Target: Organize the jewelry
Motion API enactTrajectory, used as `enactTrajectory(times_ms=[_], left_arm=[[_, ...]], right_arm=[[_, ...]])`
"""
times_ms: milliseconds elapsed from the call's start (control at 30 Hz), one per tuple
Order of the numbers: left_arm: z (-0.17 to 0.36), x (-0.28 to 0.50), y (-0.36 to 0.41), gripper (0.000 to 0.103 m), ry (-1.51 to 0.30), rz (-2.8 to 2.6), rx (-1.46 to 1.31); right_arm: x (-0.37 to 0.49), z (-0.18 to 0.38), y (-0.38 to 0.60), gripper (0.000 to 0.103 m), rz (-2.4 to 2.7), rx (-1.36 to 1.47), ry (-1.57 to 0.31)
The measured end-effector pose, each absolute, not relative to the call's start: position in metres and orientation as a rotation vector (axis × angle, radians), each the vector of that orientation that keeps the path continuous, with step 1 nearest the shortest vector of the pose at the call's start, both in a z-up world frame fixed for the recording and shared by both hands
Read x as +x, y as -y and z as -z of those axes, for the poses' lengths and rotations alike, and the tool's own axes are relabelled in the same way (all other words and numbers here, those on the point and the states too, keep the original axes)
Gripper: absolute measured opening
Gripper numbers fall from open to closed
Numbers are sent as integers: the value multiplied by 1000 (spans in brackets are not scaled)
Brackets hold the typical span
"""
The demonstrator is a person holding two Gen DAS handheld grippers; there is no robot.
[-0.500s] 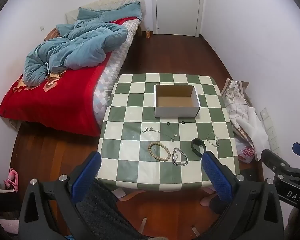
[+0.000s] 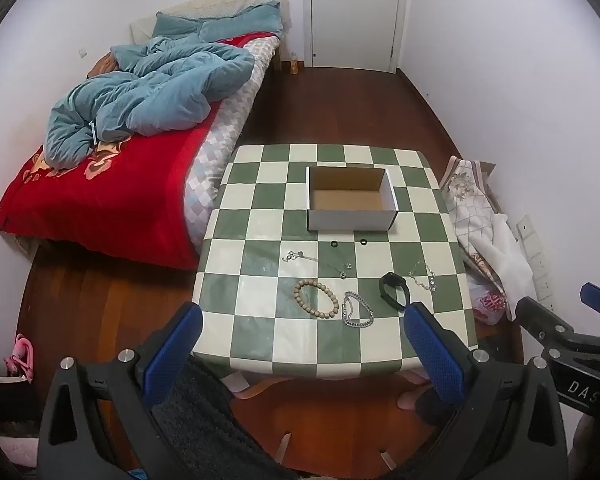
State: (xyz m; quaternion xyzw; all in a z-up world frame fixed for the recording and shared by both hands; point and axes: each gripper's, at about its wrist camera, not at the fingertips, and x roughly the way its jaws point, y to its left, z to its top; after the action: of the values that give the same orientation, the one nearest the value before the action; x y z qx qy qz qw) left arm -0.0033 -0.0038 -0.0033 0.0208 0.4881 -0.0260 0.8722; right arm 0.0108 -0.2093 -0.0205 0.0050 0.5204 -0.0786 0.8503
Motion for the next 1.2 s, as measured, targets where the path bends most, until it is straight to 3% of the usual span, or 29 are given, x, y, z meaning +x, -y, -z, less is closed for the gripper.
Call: enactTrajectory(times_ms=[1200], left_arm=[[-8, -6, 2, 102, -1009, 77, 42]], right_arm=[[4, 7, 208, 103, 164, -1, -1086]])
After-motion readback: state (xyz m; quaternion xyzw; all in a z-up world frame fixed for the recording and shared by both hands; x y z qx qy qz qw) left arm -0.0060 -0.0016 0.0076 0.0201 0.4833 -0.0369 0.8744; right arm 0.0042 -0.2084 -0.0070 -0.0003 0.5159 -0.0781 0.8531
